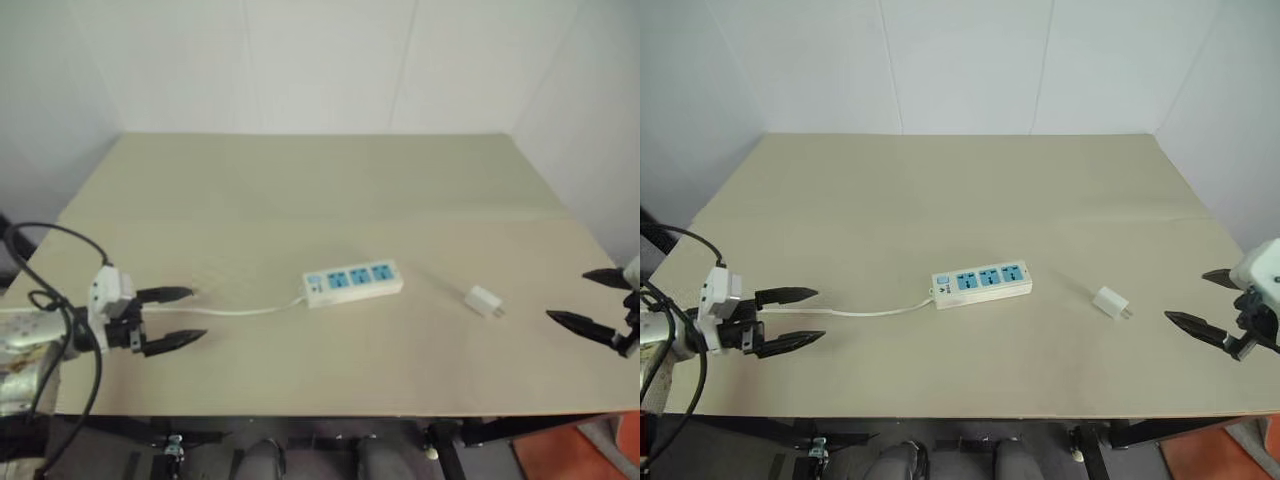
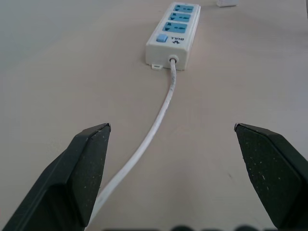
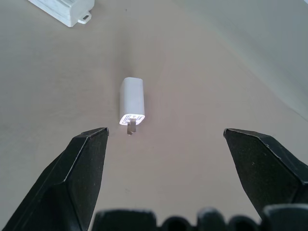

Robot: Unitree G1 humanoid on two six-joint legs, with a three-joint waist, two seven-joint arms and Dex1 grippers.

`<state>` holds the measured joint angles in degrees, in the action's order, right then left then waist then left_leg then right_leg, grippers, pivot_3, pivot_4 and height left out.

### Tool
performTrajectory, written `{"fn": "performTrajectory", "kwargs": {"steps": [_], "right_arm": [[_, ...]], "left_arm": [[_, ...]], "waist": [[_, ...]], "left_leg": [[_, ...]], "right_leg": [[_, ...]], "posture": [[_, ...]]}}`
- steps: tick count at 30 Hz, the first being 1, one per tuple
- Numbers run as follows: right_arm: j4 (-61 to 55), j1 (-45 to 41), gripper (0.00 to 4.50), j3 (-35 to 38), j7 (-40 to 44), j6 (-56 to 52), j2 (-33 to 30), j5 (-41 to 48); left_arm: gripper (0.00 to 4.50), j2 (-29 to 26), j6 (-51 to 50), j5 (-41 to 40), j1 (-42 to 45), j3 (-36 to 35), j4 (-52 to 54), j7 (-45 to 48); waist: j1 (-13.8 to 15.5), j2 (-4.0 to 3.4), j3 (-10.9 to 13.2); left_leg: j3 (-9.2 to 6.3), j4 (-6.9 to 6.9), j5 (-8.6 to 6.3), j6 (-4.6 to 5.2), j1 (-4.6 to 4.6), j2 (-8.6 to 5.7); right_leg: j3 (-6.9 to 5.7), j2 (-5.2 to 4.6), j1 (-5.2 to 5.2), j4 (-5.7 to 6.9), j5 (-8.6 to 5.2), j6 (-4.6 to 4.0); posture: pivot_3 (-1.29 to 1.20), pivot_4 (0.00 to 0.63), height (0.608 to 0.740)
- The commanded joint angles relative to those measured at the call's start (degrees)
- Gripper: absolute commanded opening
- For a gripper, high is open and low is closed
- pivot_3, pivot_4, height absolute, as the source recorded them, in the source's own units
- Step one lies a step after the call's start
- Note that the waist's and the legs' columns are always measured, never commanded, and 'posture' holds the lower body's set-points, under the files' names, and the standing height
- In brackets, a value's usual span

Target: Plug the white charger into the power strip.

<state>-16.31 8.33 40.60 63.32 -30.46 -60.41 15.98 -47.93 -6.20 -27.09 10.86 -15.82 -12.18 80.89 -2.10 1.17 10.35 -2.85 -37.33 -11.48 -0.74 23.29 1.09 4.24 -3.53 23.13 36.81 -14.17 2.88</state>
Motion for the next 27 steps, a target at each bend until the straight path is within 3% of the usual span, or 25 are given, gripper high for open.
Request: {"fn": "performTrajectory", "kwargs": {"steps": [1, 23, 27], "right_arm": [[-0.38, 0.38, 4.5, 2.09, -0.51, -0.1, -1.02, 0.19], [-2.55, 2.51, 4.5, 3.75, -1.78, -3.57, -0.59, 1.48], [-3.49, 0.99, 4.5, 1.39, -2.91, -4.38, -0.48, 2.56]], "left_arm": [[4.49, -0.09, 1.36, -0.16, 1.41, -0.15, -1.05, -0.06], [4.49, 1.42, 4.39, 2.48, 9.63, 5.31, -8.87, 1.28], [4.49, 4.16, 6.82, 3.48, 13.18, 6.8, -11.73, 1.26]], "waist": [[-0.02, 0.0, 0.0], [-0.1, 0.01, 0.0], [-0.04, 0.01, -0.01]], "left_leg": [[0.0, 0.01, 0.0, 0.0, 0.0, 0.0], [-0.01, 0.04, 0.0, 0.0, -0.03, -0.01], [-0.01, 0.04, 0.0, 0.0, -0.03, -0.02]], "right_leg": [[0.0, 0.0, 0.0, -0.02, -0.01, 0.0], [0.01, 0.01, 0.0, 0.03, 0.0, 0.01], [0.01, 0.01, -0.01, 0.03, 0.0, 0.01]], "posture": [[0.0, 0.15, 0.74], [0.0, 0.15, 0.74], [0.0, 0.15, 0.74]]}}
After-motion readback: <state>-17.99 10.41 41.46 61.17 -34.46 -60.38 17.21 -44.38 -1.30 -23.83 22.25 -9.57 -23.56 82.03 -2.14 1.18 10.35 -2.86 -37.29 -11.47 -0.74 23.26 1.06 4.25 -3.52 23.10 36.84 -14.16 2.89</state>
